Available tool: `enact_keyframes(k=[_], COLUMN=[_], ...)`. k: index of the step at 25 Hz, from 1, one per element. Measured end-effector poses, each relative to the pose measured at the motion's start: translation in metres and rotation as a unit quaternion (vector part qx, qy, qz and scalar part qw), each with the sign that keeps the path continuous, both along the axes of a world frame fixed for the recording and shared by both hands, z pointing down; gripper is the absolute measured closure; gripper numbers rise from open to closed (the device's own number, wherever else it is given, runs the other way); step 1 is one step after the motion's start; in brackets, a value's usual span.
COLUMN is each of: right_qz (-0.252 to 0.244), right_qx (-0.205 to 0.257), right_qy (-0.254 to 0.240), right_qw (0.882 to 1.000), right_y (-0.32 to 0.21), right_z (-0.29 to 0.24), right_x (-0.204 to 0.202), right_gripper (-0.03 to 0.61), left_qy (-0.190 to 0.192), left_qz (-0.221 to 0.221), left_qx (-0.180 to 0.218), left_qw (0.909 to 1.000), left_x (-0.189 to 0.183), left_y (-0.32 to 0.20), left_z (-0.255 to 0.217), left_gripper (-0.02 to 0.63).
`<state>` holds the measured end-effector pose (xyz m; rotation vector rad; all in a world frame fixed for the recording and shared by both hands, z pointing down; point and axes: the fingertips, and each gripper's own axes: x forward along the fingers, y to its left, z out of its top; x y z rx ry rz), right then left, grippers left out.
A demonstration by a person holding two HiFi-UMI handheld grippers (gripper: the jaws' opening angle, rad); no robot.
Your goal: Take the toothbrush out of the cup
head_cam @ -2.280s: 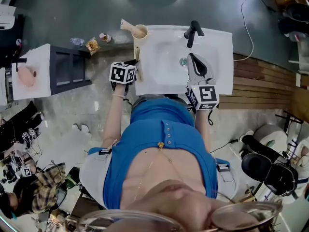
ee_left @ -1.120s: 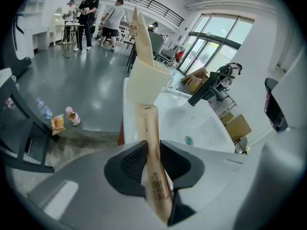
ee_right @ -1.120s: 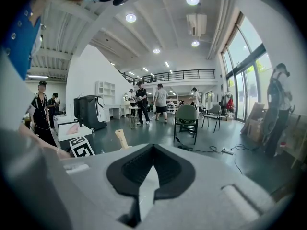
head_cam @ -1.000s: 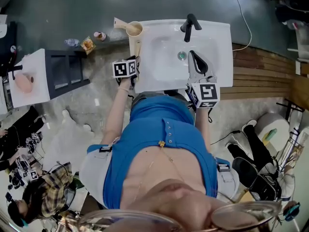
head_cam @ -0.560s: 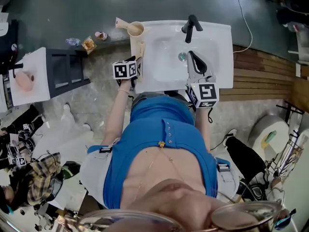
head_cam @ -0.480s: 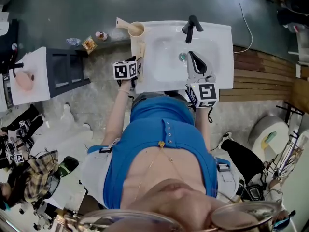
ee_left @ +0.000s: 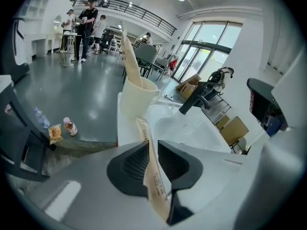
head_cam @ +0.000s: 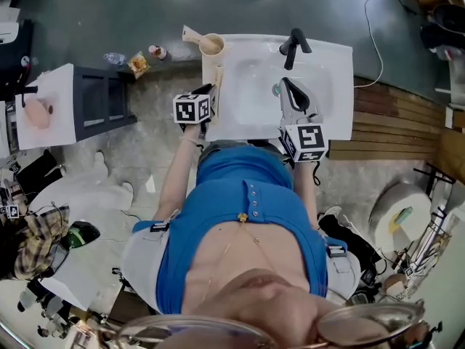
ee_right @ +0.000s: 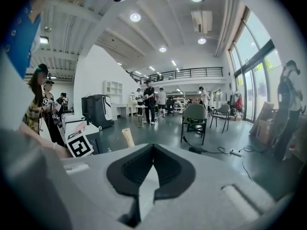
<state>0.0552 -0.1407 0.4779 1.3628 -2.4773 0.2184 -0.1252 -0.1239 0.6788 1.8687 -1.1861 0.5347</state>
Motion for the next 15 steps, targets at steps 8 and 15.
enact_keyframes(k=[8,15], right_qz=[-0.021,-0.049], right_qx=[-0.004,-0.006], right_qy=[0.002,0.006], right_qw=[1.0,0.999], right_y=[-0.007,-0.015], right_z=[0.006,0.008], right_x=[-0.016,-0.036], right_gripper=[0.576,0.575], left_qy=[0.003,0.016], left_qz=[-0.011,-0.017], left_qx=[0.021,0.056], left_qw=[0.9997,0.9982], left_x=[-0.004,-0.006], left_y=[-0.003,-0.008], left_z=[-0.012,-0.039], left_gripper=[0.612,0.613])
